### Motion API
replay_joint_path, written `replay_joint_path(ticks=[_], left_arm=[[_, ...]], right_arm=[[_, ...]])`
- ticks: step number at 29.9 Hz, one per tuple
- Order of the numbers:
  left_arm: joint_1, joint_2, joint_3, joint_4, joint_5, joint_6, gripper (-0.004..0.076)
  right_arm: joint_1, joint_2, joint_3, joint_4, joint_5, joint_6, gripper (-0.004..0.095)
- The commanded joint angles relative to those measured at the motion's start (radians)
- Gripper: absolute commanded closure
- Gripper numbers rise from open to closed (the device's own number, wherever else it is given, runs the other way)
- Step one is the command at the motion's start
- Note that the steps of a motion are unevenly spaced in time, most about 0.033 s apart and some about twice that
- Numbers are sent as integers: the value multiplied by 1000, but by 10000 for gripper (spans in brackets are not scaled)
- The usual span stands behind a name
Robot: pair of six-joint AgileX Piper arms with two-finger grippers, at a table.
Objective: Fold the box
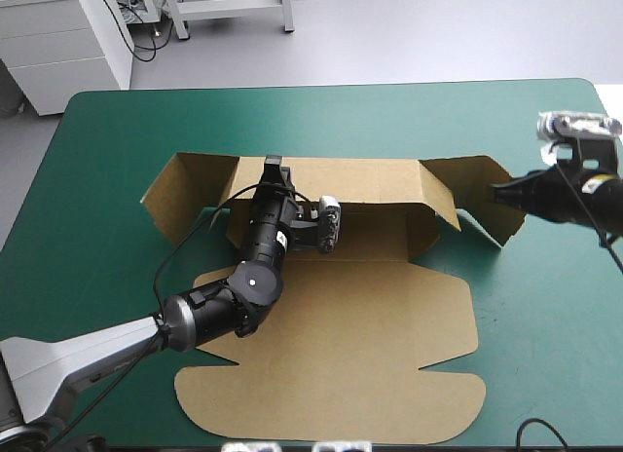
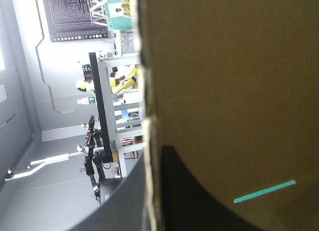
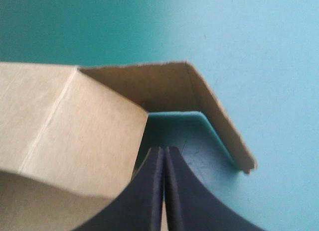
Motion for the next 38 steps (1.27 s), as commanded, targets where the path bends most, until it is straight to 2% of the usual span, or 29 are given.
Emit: replay_joint_path(ticks=[1, 10, 14, 17, 22, 29, 38], left_arm=[[-6, -47, -23, 131, 45, 1, 731], [-6, -47, -23, 131, 41, 1, 731], [-6, -47, -23, 131, 41, 1, 731], [-6, -47, -23, 127, 41, 1, 731], [-6, -47, -23, 127, 41, 1, 731], [-6, -47, -23, 131, 41, 1, 731], [-6, -47, -23, 131, 41, 1, 731]], right_arm=[[2, 146, -189, 8, -23, -26, 912], [2, 502, -538, 39, -14, -55, 927], [2, 590, -579, 111, 18, -55, 927], [6, 635, -577, 124, 54, -62, 927], [32, 657, -577, 117, 114, -77, 927], [54, 650, -574, 104, 267, -124, 927], [52, 569, -507, 53, 270, -95, 927]])
